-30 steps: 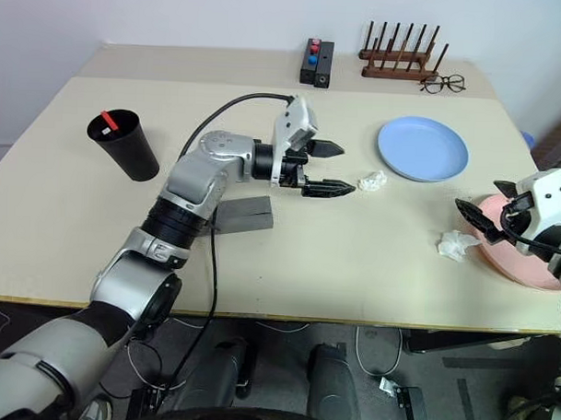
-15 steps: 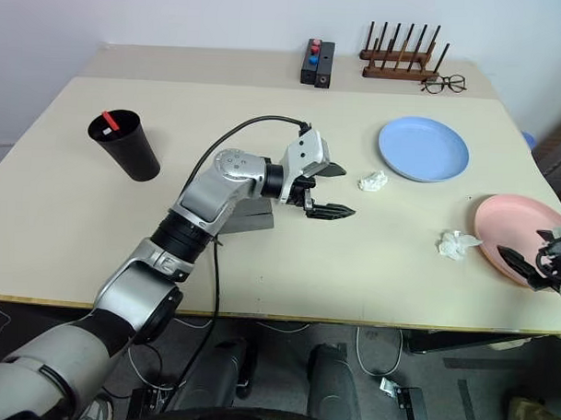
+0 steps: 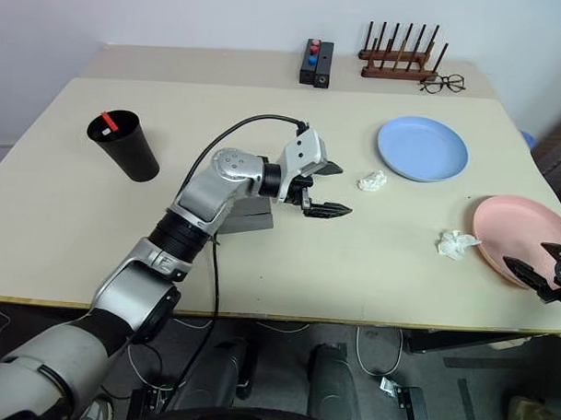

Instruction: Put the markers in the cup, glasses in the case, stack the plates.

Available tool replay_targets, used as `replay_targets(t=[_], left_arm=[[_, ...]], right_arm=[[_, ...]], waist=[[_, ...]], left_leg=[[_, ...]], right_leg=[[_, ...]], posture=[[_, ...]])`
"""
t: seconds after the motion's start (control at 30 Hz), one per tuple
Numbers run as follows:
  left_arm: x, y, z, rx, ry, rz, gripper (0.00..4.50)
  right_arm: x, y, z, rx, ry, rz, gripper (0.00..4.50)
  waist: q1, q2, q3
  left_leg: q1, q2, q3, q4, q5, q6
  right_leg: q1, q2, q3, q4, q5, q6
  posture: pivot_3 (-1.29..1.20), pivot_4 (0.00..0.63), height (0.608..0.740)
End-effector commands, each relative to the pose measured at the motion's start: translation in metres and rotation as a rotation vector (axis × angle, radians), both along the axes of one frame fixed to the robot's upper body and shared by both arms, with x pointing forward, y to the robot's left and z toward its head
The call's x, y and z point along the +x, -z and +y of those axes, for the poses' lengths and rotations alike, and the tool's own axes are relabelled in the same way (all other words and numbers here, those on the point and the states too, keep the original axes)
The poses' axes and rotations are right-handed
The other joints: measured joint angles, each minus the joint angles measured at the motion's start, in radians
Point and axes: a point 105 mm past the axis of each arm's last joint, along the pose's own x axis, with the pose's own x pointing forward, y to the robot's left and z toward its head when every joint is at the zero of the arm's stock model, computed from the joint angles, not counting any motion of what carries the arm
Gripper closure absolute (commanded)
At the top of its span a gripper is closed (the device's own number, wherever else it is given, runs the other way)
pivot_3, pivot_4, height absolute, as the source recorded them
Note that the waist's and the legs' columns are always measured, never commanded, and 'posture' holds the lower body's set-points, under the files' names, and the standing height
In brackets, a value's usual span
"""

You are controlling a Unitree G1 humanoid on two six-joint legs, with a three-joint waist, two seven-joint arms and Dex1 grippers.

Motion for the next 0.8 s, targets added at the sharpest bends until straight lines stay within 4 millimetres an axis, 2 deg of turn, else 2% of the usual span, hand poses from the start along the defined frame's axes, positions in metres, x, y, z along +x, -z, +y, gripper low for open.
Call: replay_targets(t=[0.03, 0.13, 0.3, 0.63, 0.73, 0.8], left_arm=[[-0.003, -0.011, -0.001, -0.024, 0.014, -0.042, 0.05], [-0.002, -0.01, 0.0, -0.022, 0.012, -0.04, 0.05], [-0.002, -0.01, 0.0, -0.017, 0.011, -0.043, 0.05], [-0.001, -0.01, 0.004, -0.002, -0.003, -0.062, 0.05], [0.0, -0.009, 0.008, 0.007, -0.012, -0.062, 0.0], [0.0, -0.009, 0.01, 0.012, -0.017, -0.062, 0.0]], right_arm=[[0.004, -0.025, 0.006, 0.04, -0.036, -0.096, 0.47], [0.0, -0.023, 0.015, 0.069, -0.083, -0.074, 0.47], [-0.007, -0.004, 0.024, 0.059, -0.127, 0.018, 0.47], [0.007, 0.029, 0.028, 0.042, -0.117, 0.079, 0.47], [0.016, 0.034, 0.027, 0.055, -0.092, 0.079, 1.29], [0.02, 0.034, 0.029, 0.067, -0.095, 0.075, 2.31]], waist=[[0.0, 0.0, 0.0], [0.001, 0.0, 0.0], [0.001, 0.0, 0.0], [0.0, 0.0, 0.0], [-0.001, 0.001, 0.0], [-0.001, 0.0, 0.0]], left_leg=[[0.0, 0.0, 0.0, 0.0, 0.0, 0.0], [0.0, 0.0, 0.0, 0.0, 0.0, 0.0], [0.0, 0.0, 0.0, 0.0, 0.0, 0.0], [0.0, 0.0, 0.0, 0.0, 0.0, 0.0], [0.0, 0.0, 0.0, 0.0, 0.0, 0.0], [0.0, 0.0, 0.0, 0.0, 0.0, 0.0]], right_leg=[[0.0, 0.0, 0.0, 0.0, 0.0, 0.0], [0.0, 0.0, 0.0, 0.0, 0.0, 0.0], [0.0, 0.0, 0.0, 0.0, 0.0, 0.0], [0.0, 0.0, 0.0, 0.0, 0.0, 0.0], [0.0, 0.0, 0.0, 0.0, 0.0, 0.0], [0.0, 0.0, 0.0, 0.0, 0.0, 0.0]], posture=[[0.0, 0.15, 0.74], [0.0, 0.15, 0.74], [0.0, 0.15, 0.74], [0.0, 0.15, 0.74], [0.0, 0.15, 0.74], [0.0, 0.15, 0.74]])
